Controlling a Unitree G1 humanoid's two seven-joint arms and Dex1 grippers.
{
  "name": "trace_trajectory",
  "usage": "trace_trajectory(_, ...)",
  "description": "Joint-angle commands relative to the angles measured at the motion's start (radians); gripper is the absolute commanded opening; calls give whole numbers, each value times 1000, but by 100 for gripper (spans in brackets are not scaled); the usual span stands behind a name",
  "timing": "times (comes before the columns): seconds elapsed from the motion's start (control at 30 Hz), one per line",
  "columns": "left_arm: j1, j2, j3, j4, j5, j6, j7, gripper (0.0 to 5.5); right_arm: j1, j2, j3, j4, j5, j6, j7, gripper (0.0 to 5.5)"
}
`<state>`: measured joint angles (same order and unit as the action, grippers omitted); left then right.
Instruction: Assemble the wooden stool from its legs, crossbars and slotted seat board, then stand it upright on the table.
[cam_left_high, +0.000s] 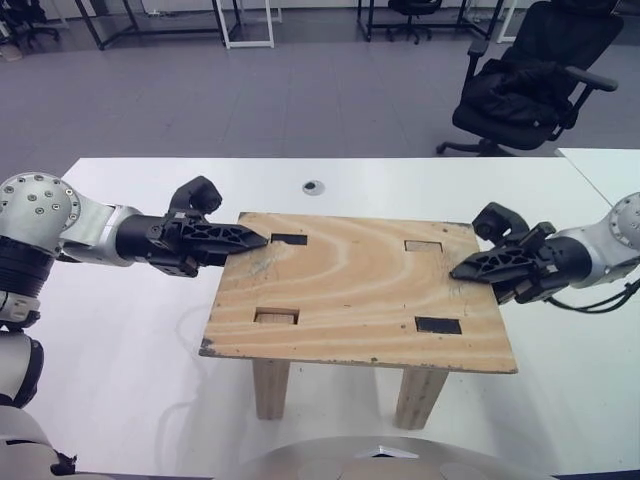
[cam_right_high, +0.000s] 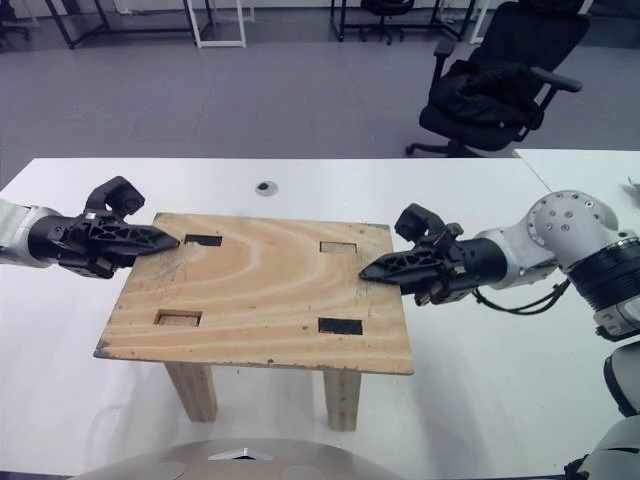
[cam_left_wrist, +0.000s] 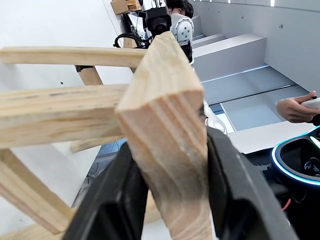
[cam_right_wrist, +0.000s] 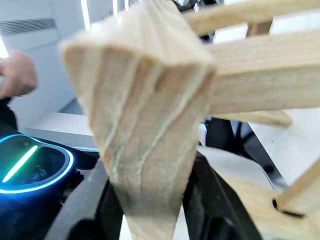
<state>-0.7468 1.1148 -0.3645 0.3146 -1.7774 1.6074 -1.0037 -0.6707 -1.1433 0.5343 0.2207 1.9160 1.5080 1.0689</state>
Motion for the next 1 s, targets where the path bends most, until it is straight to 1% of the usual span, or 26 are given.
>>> trace_trajectory(0.03, 94, -10, 126, -30, 33, -5, 6, 139, 269, 127, -250, -71, 56, -189, -282, 141)
trace_trajectory(0.07, 105, -16, 145, -36, 57, -6, 11, 177, 313, 157, -314, -76, 56, -204, -360, 189)
trace_trajectory(0.1, 112, -21, 164, -36, 77, -5, 16, 196, 345, 183, -373, -80, 56, -209, -419, 214)
trace_trajectory(0.2, 120, -35, 231, 10, 148, -8, 22, 249, 399, 225, -526, -63, 56, -216, -549, 280)
trace_trajectory(0.37, 126, -59, 350, 90, 263, -21, 15, 337, 413, 301, -707, -25, 56, -211, -711, 383)
trace_trajectory(0.47, 149, -30, 416, 132, 355, -49, -40, 390, 404, 362, -830, -19, 56, -258, -813, 441)
trace_trajectory(0.5, 176, -6, 435, 125, 400, -91, -80, 408, 406, 373, -865, -35, 56, -299, -849, 464)
trace_trajectory(0.53, 215, 21, 439, 96, 479, -190, -142, 425, 410, 373, -892, -59, 42, -355, -889, 469)
trace_trajectory(0.6, 225, 16, 492, 108, 597, -377, -178, 456, 409, 388, -942, -99, -92, -478, -922, 469)
trace_trajectory(0.63, 209, -2, 542, 135, 617, -432, -169, 479, 414, 404, -963, -99, -166, -542, -926, 469)
trace_trajectory(0.7, 212, -30, 631, 146, 635, -499, -150, 512, 454, 434, -960, -112, -370, -675, -904, 469)
trace_trajectory(0.73, 258, -78, 673, 123, 706, -637, -70, 518, 488, 453, -920, -126, -545, -792, -894, 469)
trace_trajectory(0.77, 296, -128, 687, 105, 793, -773, 16, 518, 515, 469, -877, -134, -705, -901, -885, 469)
trace_trajectory(0.83, 420, -257, 682, 31, 1016, -1095, 223, 518, 526, 519, -786, -103, -988, -1123, -877, 469)
trace_trajectory(0.9, 538, -383, 693, -78, 1130, -1251, 389, 518, 475, 568, -710, -13, -1168, -1268, -860, 469)
trace_trajectory(0.93, 573, -433, 706, -112, 1155, -1291, 449, 518, 448, 587, -686, 29, -1227, -1315, -845, 469)
trace_trajectory(1.0, 605, -496, 715, -134, 1212, -1358, 538, 518, 404, 617, -666, 106, -1313, -1391, -804, 469)
